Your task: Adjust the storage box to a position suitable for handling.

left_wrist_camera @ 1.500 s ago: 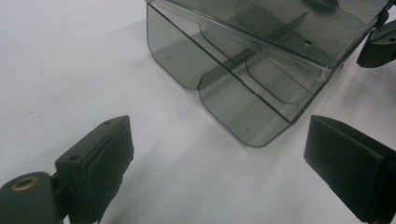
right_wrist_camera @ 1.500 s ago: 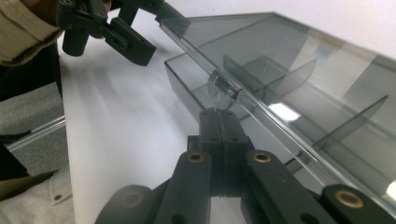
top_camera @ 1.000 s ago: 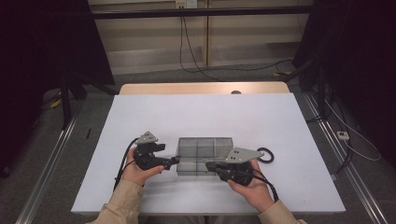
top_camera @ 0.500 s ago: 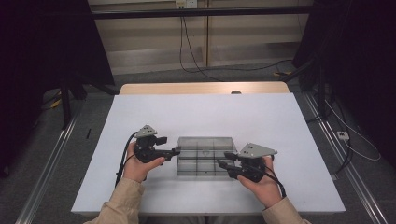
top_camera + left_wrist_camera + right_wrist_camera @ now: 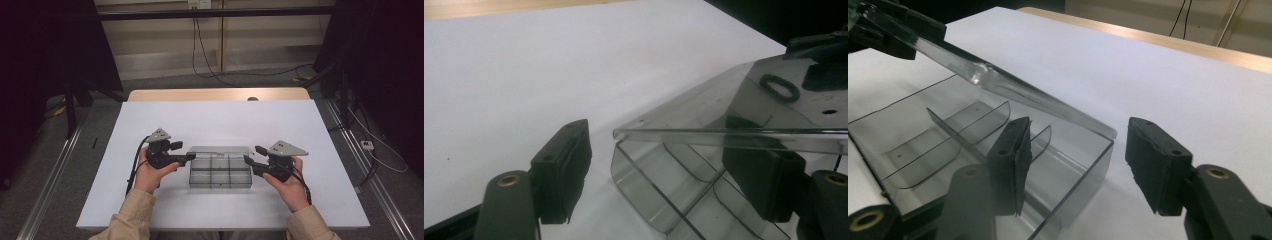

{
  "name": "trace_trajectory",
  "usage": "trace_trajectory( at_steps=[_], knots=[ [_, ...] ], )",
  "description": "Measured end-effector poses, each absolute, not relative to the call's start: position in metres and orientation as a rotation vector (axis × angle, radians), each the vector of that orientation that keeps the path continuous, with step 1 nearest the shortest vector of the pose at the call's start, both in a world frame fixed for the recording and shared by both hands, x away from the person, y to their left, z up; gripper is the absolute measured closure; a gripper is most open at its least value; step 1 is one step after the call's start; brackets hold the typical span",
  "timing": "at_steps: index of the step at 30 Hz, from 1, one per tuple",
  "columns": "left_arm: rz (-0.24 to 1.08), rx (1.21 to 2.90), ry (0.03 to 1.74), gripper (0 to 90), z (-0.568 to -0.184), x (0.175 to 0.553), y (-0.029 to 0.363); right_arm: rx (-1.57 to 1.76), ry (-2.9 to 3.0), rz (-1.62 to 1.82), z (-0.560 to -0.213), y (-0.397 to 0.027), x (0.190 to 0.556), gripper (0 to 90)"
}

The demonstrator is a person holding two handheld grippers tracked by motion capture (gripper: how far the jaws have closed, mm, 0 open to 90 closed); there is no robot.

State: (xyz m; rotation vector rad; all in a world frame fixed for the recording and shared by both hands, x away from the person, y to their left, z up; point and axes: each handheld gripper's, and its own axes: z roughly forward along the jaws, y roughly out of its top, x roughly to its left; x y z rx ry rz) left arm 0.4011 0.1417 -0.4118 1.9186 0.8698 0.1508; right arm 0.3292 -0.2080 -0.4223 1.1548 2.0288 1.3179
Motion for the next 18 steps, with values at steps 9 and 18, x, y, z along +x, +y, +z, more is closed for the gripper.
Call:
trace_trajectory(
  at_steps=[9, 18],
  knots=[
    [0.153, 1.912, 0.846, 38.4, -0.41, 0.407, 0.137, 1.136, 2.006, 1.358, -0.421, -0.207, 0.343, 53.3],
    [0.174, 1.922, 0.816, 50.3, -0.409, 0.414, 0.135, 1.107, 2.015, 1.355, -0.42, -0.201, 0.352, 60.2]
  ],
)
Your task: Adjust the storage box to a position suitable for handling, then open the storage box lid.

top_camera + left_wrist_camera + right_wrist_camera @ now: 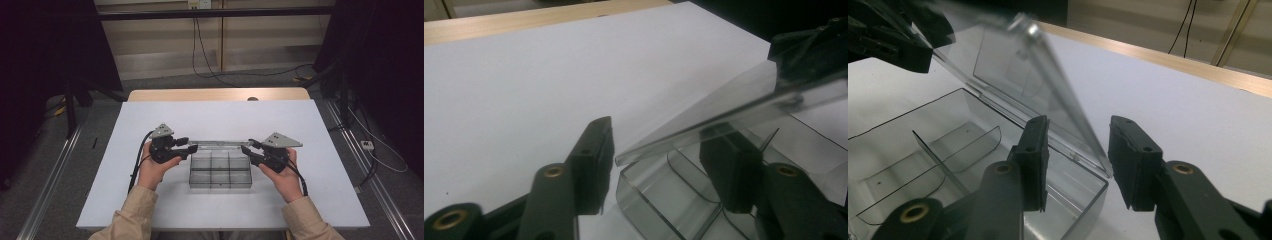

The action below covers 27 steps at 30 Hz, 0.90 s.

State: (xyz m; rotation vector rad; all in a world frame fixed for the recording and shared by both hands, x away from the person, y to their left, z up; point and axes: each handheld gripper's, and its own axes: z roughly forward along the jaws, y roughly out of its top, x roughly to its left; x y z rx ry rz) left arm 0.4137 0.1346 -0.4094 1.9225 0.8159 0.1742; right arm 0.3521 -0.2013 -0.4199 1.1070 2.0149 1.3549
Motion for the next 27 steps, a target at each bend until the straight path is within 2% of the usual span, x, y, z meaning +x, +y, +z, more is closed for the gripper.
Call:
trace_trajectory(
  at_steps=[27],
  knots=[
    [0.203, 1.886, 0.823, 66.8, -0.409, 0.426, 0.125, 1.137, 1.991, 1.35, -0.422, -0.198, 0.37, 62.0]
  ],
)
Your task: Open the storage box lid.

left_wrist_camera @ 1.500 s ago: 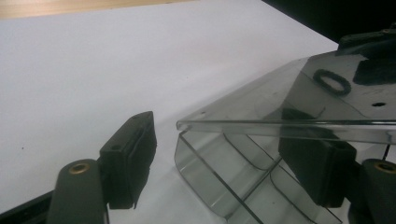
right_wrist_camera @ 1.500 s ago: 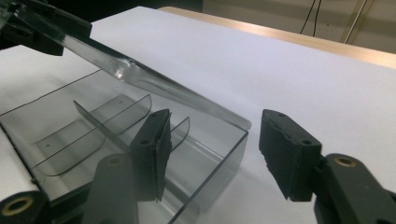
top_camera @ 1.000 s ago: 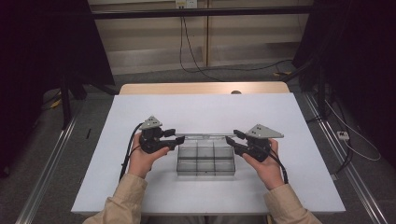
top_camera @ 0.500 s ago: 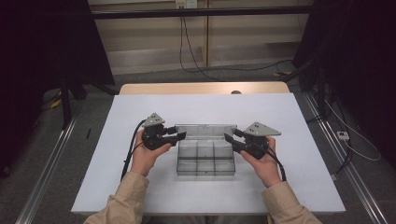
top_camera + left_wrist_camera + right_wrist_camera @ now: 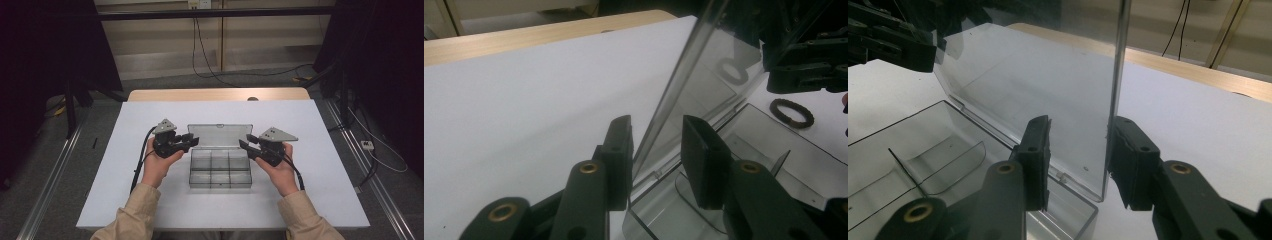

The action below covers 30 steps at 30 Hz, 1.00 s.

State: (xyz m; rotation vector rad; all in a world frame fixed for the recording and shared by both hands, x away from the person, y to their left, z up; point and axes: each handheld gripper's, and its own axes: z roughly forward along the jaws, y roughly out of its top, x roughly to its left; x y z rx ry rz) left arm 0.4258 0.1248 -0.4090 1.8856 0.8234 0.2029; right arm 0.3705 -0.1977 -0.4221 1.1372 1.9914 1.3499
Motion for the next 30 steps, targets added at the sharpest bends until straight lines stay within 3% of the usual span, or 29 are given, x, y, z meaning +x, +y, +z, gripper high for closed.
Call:
trace_trajectory(
  at_steps=[30],
  knots=[
    [0.249, 1.864, 0.88, 72.4, -0.415, 0.436, 0.119, 1.193, 1.961, 1.338, -0.428, -0.195, 0.387, 62.5]
  ],
)
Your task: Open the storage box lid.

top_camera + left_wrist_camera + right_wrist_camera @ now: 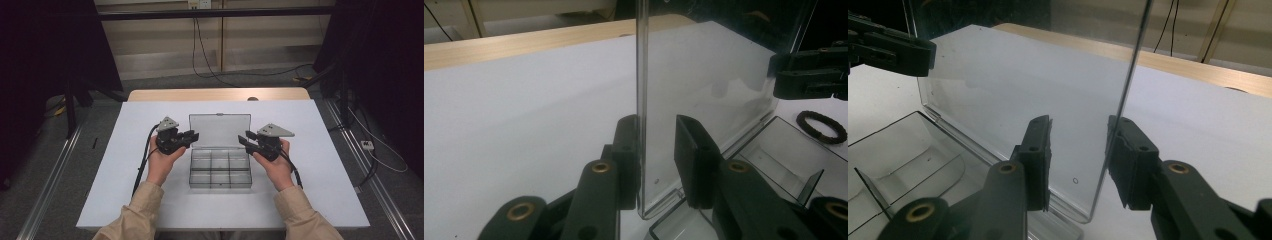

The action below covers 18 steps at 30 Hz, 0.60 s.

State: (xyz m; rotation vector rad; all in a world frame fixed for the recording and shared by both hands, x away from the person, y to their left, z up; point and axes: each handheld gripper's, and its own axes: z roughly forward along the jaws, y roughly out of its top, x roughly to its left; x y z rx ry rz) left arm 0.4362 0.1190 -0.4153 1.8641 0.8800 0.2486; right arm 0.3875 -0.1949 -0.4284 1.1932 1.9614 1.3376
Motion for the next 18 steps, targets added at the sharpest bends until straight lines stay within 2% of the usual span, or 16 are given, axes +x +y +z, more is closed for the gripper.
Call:
trace_trajectory(
  at_steps=[18],
  knots=[
    [0.243, 1.859, 0.898, 72.4, -0.4176, 0.4405, 0.1175, 1.214, 1.958, 1.332, -0.4313, -0.194, 0.3925, 62.2]
  ],
)
